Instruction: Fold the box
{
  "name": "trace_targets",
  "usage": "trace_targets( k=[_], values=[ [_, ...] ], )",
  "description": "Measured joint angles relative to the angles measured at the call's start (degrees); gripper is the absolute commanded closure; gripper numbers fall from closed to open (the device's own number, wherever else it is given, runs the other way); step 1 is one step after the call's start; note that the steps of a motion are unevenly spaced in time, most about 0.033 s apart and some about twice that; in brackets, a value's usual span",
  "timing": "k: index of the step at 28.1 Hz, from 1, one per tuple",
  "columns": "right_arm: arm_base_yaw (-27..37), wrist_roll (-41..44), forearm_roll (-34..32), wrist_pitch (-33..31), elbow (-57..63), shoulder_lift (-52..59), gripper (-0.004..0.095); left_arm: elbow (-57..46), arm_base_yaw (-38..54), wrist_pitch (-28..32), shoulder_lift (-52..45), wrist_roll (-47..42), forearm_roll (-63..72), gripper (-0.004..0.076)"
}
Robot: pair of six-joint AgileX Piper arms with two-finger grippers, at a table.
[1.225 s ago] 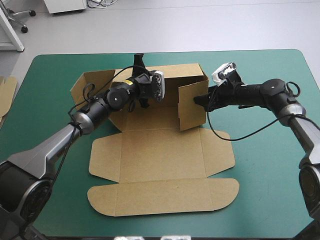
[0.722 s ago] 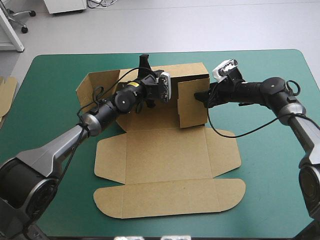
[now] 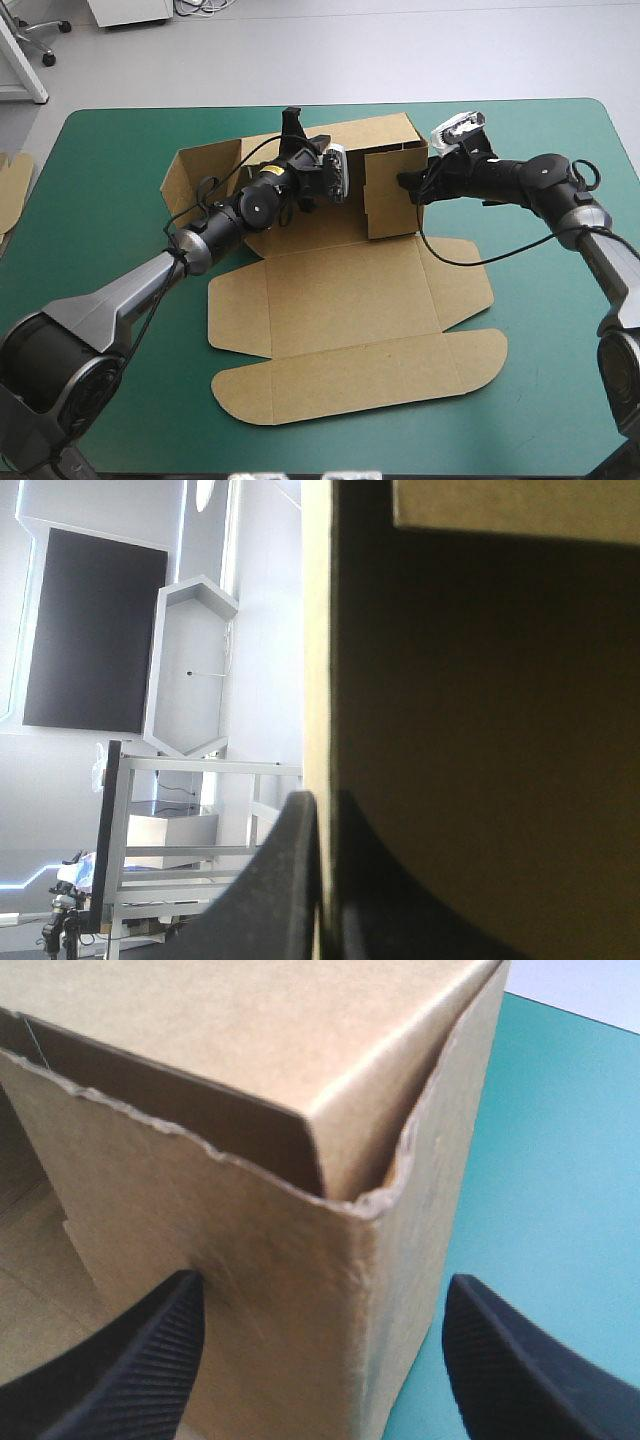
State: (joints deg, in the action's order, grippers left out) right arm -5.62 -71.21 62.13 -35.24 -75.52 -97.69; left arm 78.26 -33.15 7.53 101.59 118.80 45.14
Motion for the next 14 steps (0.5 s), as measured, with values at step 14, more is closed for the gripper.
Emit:
trace_targets(
  k=[14],
  values=[
    [-0.1, -0.6, 1.1, 1.5, -0.5, -2.6, 0.0334, 0.1, -1.9, 0.7, 0.5, 0.2, 0.0, 0.0738]
  ],
)
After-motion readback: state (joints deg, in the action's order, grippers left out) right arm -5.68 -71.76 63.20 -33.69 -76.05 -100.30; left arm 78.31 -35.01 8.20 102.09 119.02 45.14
